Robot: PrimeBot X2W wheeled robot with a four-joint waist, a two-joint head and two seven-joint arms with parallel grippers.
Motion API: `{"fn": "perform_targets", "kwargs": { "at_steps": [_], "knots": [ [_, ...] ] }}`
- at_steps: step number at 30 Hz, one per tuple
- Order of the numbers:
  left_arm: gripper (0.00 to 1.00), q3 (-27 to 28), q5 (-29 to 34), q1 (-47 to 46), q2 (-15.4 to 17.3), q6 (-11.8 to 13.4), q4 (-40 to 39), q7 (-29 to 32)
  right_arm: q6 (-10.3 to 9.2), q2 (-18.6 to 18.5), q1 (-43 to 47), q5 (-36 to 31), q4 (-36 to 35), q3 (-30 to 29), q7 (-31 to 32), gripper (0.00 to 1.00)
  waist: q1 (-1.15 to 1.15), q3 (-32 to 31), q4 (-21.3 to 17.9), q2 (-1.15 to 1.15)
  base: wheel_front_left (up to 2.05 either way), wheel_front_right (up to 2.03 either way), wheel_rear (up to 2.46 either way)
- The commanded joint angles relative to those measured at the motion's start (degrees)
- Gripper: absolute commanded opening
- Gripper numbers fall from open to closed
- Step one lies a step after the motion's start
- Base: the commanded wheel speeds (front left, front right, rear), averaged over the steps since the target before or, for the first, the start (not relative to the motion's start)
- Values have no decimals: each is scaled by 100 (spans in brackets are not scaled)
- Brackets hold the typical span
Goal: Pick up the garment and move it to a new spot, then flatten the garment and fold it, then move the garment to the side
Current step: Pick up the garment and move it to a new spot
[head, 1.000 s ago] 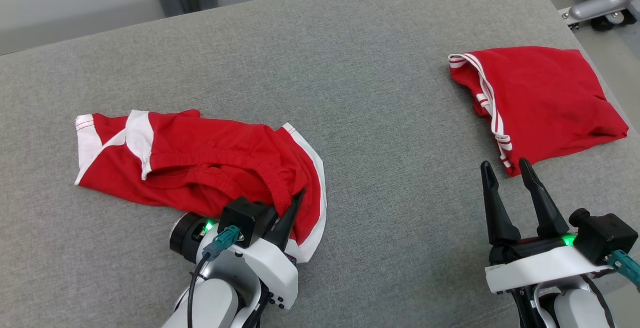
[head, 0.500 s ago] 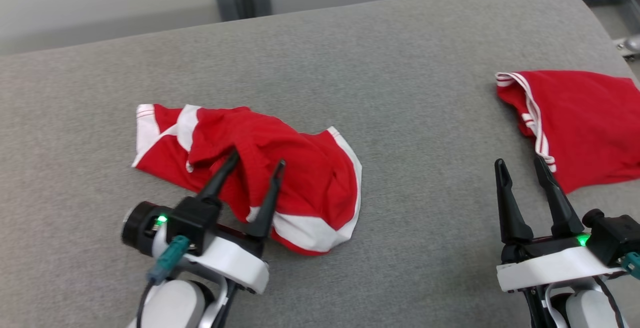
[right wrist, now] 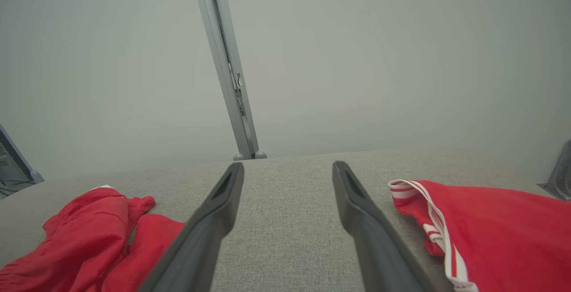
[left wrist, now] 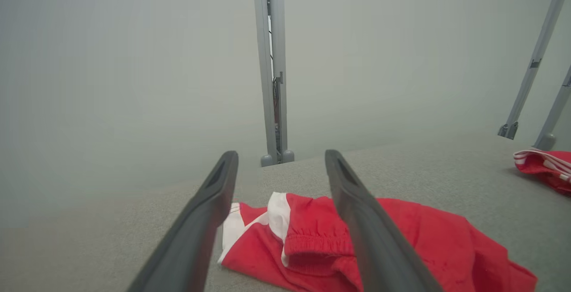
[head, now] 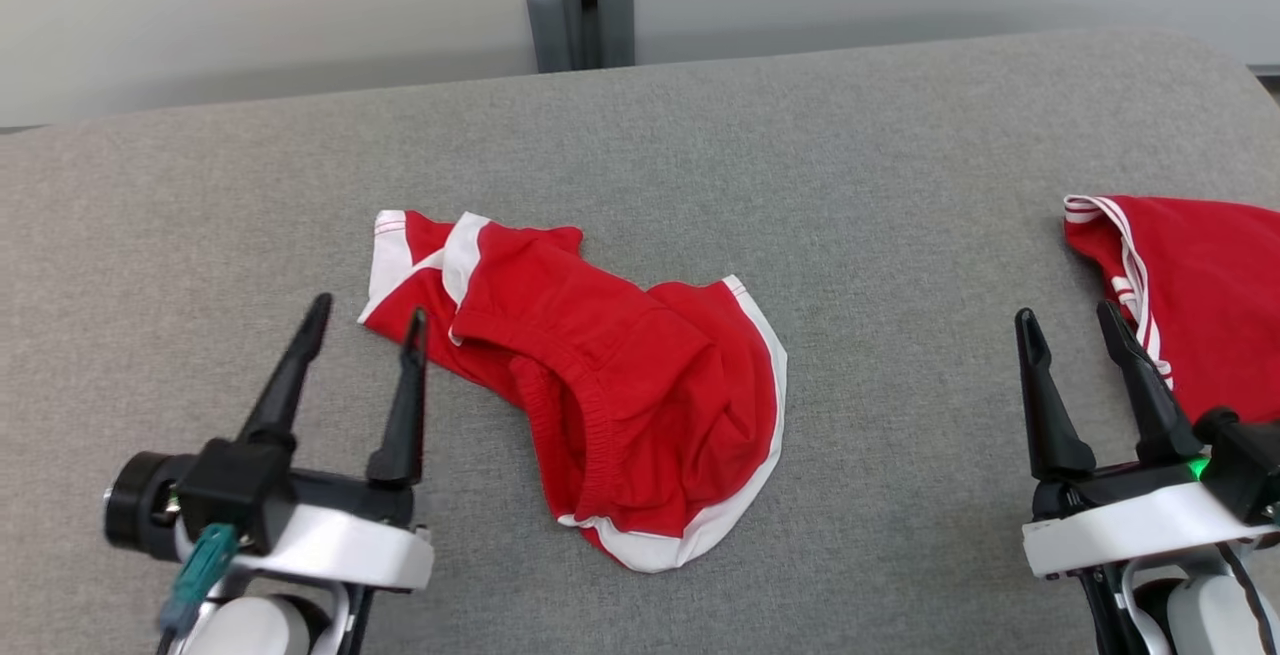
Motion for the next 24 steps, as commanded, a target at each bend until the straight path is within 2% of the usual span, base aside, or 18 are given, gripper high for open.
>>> {"fn": "perform_targets", "kwargs": {
  "at_steps": [1,7,17,24],
  "knots": [
    [100,86,27,91,55,87,-112,-114,1,-55,58,-47,-56,-48,38,100,0,-68,44,0,0,0,0],
    [100,387,47,478,183,286,-468,-384,1,-122,256,-112,-179,-132,181,100,0,-285,145,0,0,0,0],
    [100,539,-105,994,219,237,-352,-509,1,-106,673,-199,-341,-191,403,100,0,-626,241,0,0,0,0],
    [100,566,-156,1019,207,235,-174,-522,1,-60,829,-218,-447,-197,488,100,0,-695,203,0,0,0,0]
  ]
}}
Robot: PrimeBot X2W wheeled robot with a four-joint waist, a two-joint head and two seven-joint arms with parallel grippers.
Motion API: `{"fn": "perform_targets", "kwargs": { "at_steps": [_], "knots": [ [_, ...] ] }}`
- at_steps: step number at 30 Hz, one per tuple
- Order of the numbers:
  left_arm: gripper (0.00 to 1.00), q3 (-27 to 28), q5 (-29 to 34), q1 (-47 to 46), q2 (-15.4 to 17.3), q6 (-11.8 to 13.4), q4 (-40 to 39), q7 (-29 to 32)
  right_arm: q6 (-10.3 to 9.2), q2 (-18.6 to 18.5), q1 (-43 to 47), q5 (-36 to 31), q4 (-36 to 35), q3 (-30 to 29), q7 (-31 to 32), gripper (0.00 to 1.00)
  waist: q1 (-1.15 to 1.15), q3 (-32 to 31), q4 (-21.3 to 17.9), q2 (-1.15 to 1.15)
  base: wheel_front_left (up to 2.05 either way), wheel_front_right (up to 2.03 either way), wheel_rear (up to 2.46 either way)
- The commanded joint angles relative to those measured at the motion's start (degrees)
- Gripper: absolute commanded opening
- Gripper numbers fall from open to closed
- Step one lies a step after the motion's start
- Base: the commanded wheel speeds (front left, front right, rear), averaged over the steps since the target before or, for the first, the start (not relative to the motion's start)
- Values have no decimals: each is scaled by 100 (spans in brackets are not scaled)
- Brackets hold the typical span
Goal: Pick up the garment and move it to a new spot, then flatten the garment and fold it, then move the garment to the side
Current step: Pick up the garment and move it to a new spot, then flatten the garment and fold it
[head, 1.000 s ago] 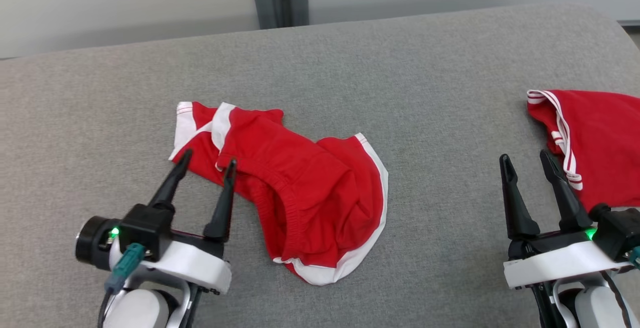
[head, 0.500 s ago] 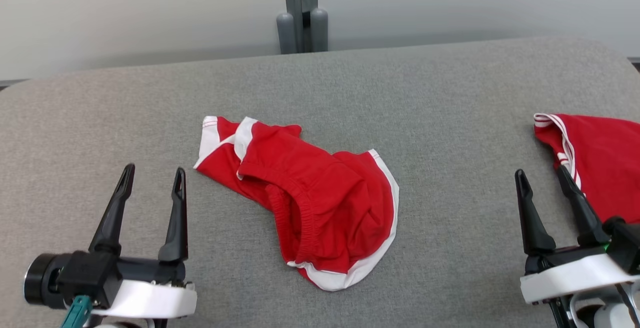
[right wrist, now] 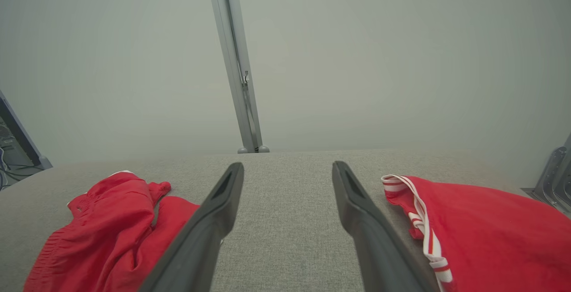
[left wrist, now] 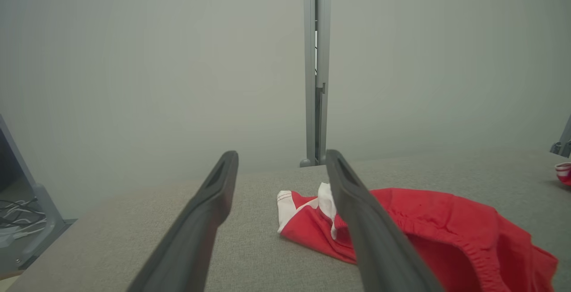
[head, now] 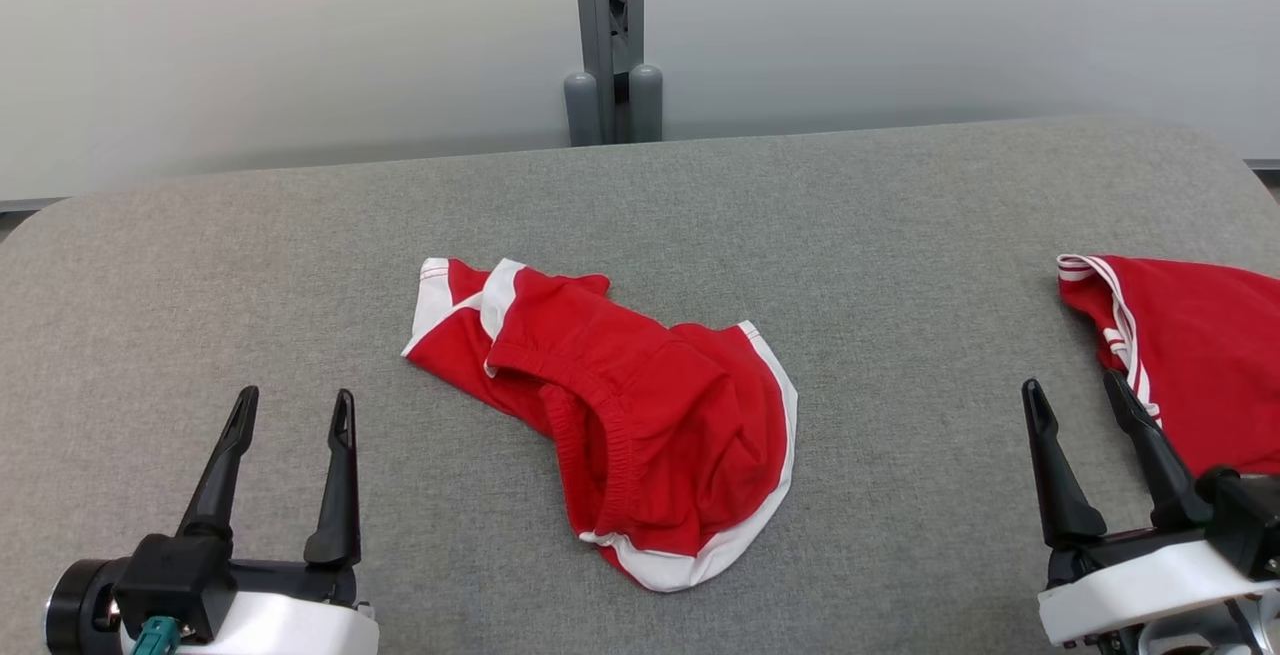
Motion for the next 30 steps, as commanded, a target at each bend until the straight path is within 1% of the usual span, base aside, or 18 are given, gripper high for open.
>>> {"fn": "perform_targets", "kwargs": {
  "at_steps": [1,10,30],
  "knots": [
    [100,21,-35,0,4,11,32,-33,1,7,81,-36,-34,-14,24,100,0,-5,-16,0,0,0,0],
    [100,-36,-34,-129,8,-19,112,-32,1,29,22,-35,-92,-28,44,100,0,28,12,0,0,0,0],
    [100,-99,-58,-194,20,10,156,-5,1,55,-14,-8,-48,-2,-9,100,0,58,1,0,0,0,0]
  ]
}}
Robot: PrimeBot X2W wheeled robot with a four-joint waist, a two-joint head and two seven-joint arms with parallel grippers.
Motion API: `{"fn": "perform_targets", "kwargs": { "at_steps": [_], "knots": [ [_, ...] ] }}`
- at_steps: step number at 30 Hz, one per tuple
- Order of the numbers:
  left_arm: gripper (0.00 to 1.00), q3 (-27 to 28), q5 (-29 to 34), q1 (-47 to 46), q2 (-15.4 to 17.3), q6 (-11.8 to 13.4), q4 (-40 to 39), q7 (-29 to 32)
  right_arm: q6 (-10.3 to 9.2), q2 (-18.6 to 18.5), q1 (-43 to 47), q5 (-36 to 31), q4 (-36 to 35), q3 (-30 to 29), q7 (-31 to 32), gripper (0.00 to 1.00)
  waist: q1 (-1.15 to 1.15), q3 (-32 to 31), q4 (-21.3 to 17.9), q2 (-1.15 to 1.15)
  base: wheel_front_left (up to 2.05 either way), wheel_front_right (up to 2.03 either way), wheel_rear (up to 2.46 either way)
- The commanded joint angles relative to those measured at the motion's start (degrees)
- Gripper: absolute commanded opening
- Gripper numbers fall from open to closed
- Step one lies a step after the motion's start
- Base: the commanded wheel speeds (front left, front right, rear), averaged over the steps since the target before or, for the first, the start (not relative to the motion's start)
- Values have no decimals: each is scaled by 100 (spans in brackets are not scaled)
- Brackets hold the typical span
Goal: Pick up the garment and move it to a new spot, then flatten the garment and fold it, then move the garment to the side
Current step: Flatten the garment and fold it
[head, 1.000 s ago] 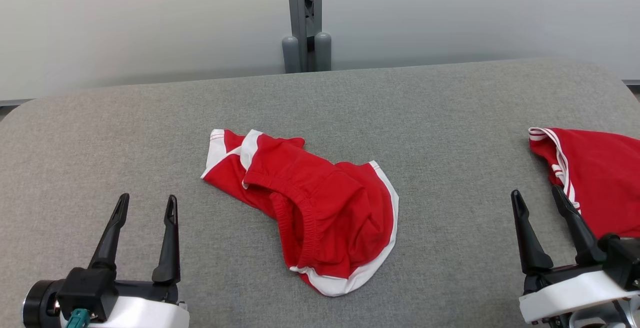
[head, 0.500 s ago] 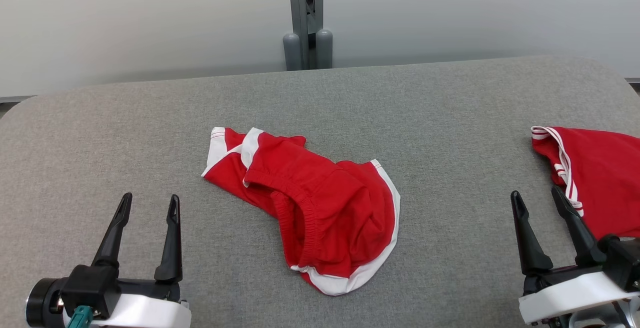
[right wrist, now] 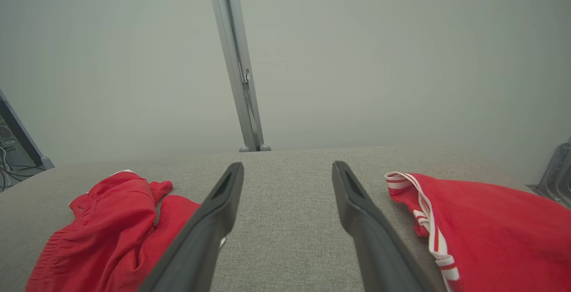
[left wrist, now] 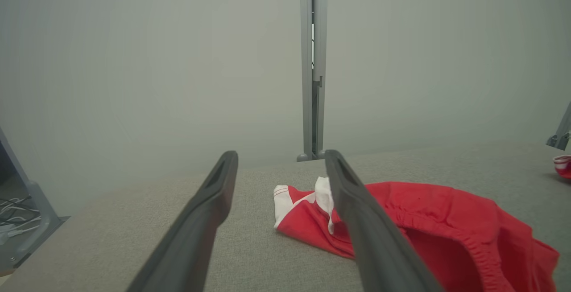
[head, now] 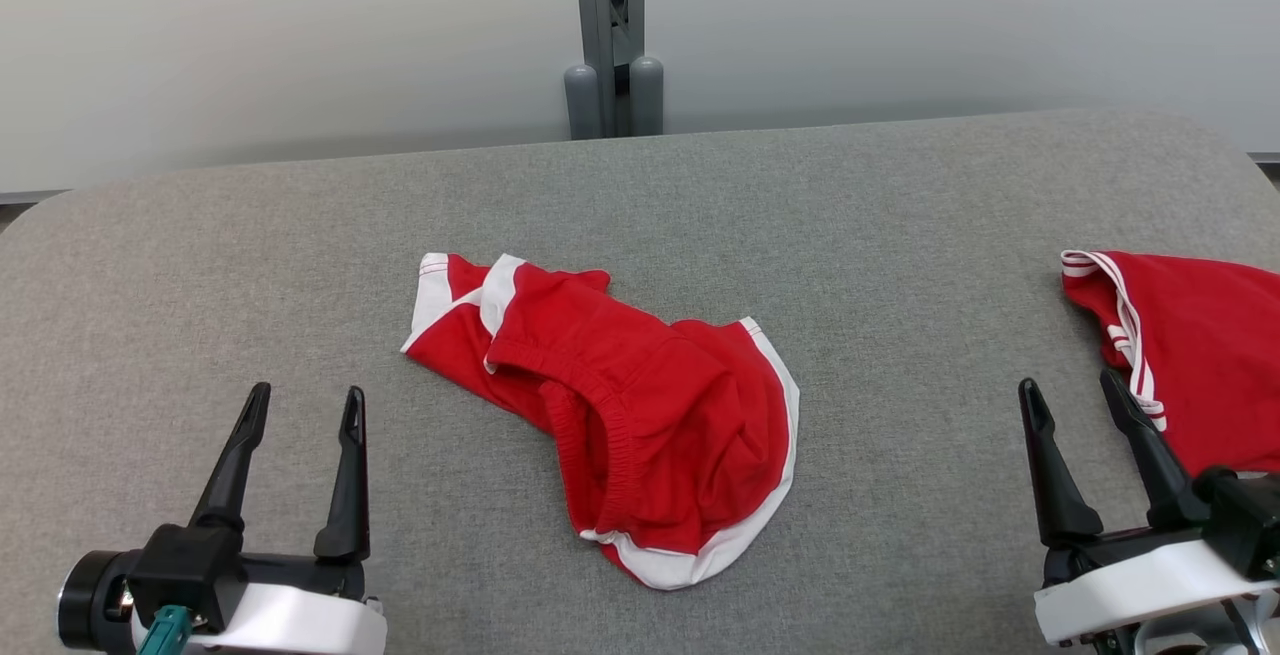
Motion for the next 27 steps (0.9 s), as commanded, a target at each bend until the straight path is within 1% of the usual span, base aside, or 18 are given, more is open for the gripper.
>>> {"fn": "perform_targets", "kwargs": {
  "at_steps": [1,3,6,11,13,16,23,24,25,26,27],
  "knots": [
    [100,-11,-17,-100,10,18,-16,-9,1,-14,-24,4,1,-9,-19,100,0,4,2,0,0,0,0],
    [100,-104,-25,-181,1,-79,-55,71,1,-19,-28,3,-18,-22,-12,100,0,35,13,0,0,0,0],
    [100,-379,-67,-310,8,-327,-63,353,1,-48,-73,-4,-43,12,20,100,0,109,3,0,0,0,0],
    [100,-1090,-18,-576,-8,-895,52,976,1,-57,-150,13,-35,99,10,100,0,286,-72,0,0,0,0],
    [100,-1373,-13,-656,-30,-1130,183,1158,1,-56,-170,23,-13,118,-7,100,0,363,-111,0,0,0,0],
    [100,-1672,-31,-749,-84,-1401,422,1322,1,-45,-204,59,27,139,-49,100,0,473,-180,0,0,0,0],
    [100,-1907,-115,-1029,-222,-1702,1066,1405,1,-26,-301,110,117,166,-137,100,0,639,-337,0,0,0,0],
    [95,-1947,-119,-1071,-232,-1750,1161,1424,1,-24,-318,114,131,159,-140,100,0,644,-359,0,0,0,0],
    [38,-1969,-143,-1101,-243,-1782,1240,1446,1,-23,-333,115,142,150,-150,100,0,650,-379,0,0,0,0],
    [0,-1965,-153,-1147,-259,-1803,1294,1427,1,-18,-350,118,151,143,-162,100,0,658,-395,0,0,0,0],
    [0,-1960,-168,-1193,-276,-1811,1344,1401,1,-16,-359,121,159,135,-165,100,0,664,-405,0,0,0,0]
  ]
}}
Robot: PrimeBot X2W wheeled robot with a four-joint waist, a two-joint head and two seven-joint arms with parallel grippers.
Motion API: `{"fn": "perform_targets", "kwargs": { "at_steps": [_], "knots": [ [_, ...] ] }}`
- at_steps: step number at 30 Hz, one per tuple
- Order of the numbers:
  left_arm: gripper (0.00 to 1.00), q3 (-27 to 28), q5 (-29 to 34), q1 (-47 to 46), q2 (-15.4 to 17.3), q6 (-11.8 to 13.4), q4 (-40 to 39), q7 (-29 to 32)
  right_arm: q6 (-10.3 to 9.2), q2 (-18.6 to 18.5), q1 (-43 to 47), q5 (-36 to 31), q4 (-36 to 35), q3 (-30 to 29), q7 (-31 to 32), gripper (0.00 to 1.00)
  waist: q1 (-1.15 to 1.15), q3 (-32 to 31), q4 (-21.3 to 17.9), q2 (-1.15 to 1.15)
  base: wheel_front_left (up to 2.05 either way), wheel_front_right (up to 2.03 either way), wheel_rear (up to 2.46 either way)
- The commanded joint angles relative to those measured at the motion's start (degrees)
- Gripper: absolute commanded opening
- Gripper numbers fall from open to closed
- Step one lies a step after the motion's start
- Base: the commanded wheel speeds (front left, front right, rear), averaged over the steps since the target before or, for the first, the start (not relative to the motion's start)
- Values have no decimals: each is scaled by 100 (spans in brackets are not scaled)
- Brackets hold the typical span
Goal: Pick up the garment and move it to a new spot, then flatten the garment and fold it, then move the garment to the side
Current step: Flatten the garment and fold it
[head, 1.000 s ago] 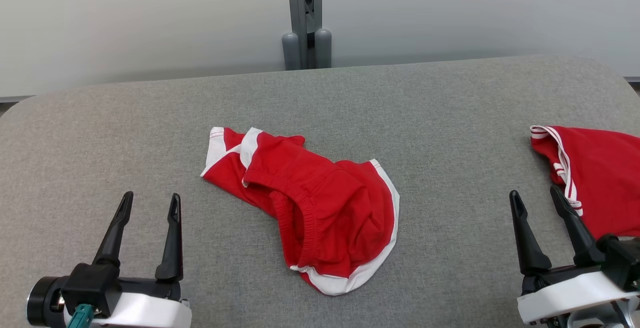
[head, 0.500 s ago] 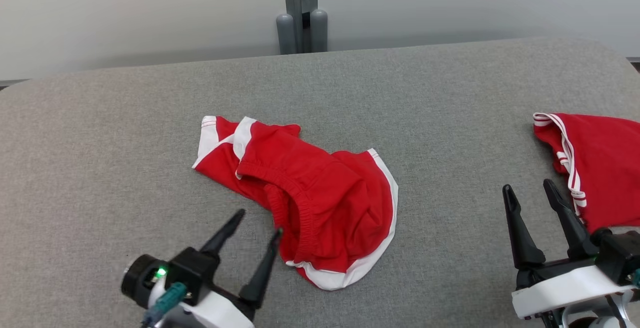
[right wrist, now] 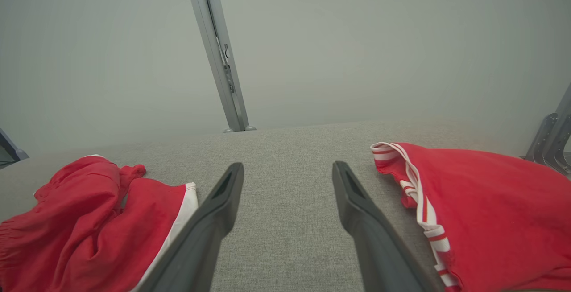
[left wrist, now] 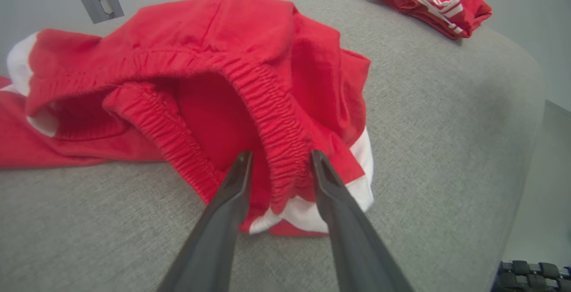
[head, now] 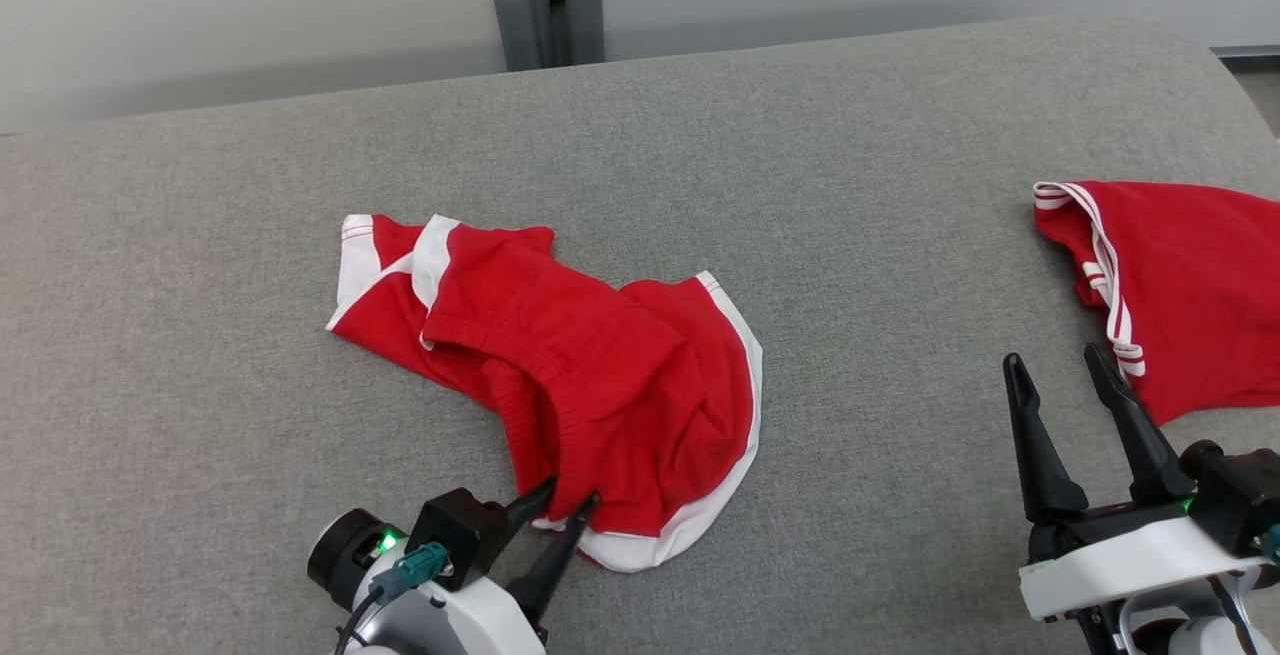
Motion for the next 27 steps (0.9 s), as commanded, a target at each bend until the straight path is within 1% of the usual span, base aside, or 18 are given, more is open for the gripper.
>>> {"fn": "perform_targets", "kwargs": {
  "at_steps": [1,4,7,15,18,22,24,25,26,27],
  "knots": [
    [0,46,-51,-168,-1,-35,80,-64,1,-3,-80,40,6,-46,-62,100,0,20,-29,0,0,0,0],
    [0,140,-83,-190,-7,33,60,-160,1,-6,-75,40,17,-78,-76,100,0,21,-26,0,0,0,0],
    [0,301,-148,-90,66,172,-123,-251,1,1,-15,37,32,-144,-103,100,0,-3,26,0,0,0,0],
    [0,693,-319,440,382,680,-1048,-42,1,-7,30,24,35,-281,-62,100,0,-59,358,0,0,0,0],
    [0,868,-379,560,533,852,-1193,16,1,-16,-27,25,13,-269,-40,100,0,-58,437,0,0,0,0],
    [0,1079,-579,583,595,882,-1014,23,1,-30,-88,42,49,-237,-16,100,0,-79,436,0,0,0,0],
    [0,1159,-670,553,611,833,-792,-42,1,-28,-106,58,72,-222,-22,100,0,-95,390,0,0,0,0],
    [9,1187,-759,535,571,814,-677,-72,1,-25,-96,68,85,-226,-28,100,0,-97,366,0,0,0,0],
    [43,1222,-811,513,537,788,-532,-97,1,-22,-85,77,102,-225,-34,100,0,-97,342,0,0,0,0],
    [88,1255,-840,482,522,775,-396,-141,1,-19,-76,91,118,-226,-41,100,0,-103,314,0,0,0,0]
  ]
}}
